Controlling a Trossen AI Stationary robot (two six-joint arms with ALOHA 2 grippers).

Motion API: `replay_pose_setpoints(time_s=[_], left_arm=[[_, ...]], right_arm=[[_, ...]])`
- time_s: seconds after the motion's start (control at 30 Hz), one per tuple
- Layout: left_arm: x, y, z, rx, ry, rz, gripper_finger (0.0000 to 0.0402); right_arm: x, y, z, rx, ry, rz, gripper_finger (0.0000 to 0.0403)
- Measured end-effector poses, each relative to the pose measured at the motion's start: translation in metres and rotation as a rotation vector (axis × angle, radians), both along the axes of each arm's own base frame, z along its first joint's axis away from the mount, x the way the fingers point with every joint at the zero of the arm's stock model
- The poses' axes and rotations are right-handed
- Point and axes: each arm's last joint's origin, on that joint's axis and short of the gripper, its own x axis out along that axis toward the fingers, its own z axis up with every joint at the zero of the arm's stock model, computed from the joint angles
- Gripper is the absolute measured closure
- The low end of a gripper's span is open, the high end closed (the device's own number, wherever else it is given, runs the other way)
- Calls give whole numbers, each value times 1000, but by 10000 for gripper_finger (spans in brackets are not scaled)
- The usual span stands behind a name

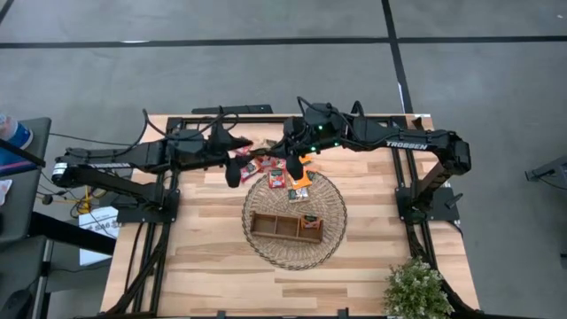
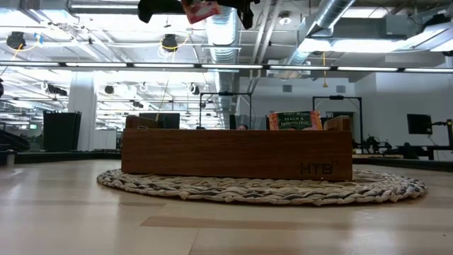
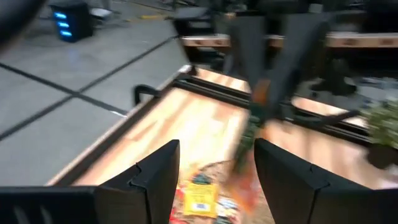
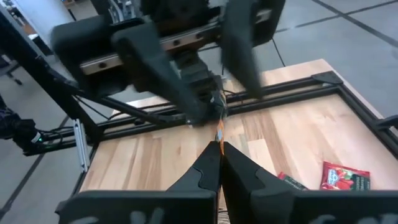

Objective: Pick & Place Tea
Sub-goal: Put the orange tea bag into the right section of the wooden organizer

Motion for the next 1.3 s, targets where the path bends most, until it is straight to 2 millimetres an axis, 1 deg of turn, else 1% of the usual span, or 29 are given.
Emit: replay_pose_setpoints(time_s=[0.13,0.23,0.3,0.43,0.63,0.67,0.77,0.87,0.93,1.0,1.17,1.3], left_arm=[[2,-2,-1,-21,1,-81,204],[3,-2,-2,-22,9,-85,206],[2,-2,-1,-16,5,-82,216],[2,-2,-1,-11,7,-72,263],[2,-2,-2,9,14,-73,373],[2,-2,-2,12,15,-70,387],[2,-1,-1,24,17,-62,398],[2,-1,-2,46,25,-67,401],[2,-1,-2,62,38,-73,401],[2,-1,-4,76,59,-81,401],[1,-3,-7,105,107,-104,401],[4,-4,-9,98,109,-162,401]], right_arm=[[0,0,0,-1,-4,-2,403],[0,0,0,-1,-4,-2,403],[0,0,0,-1,-4,-2,403],[0,0,0,0,2,-2,403],[0,0,0,2,4,0,403],[0,0,0,2,4,0,403],[0,0,0,28,7,-9,397],[-1,-2,0,48,5,21,372],[-2,-3,0,63,5,31,344],[-7,-5,4,73,5,24,311],[-24,-10,25,49,41,12,236],[-31,-3,42,-26,76,39,201]])
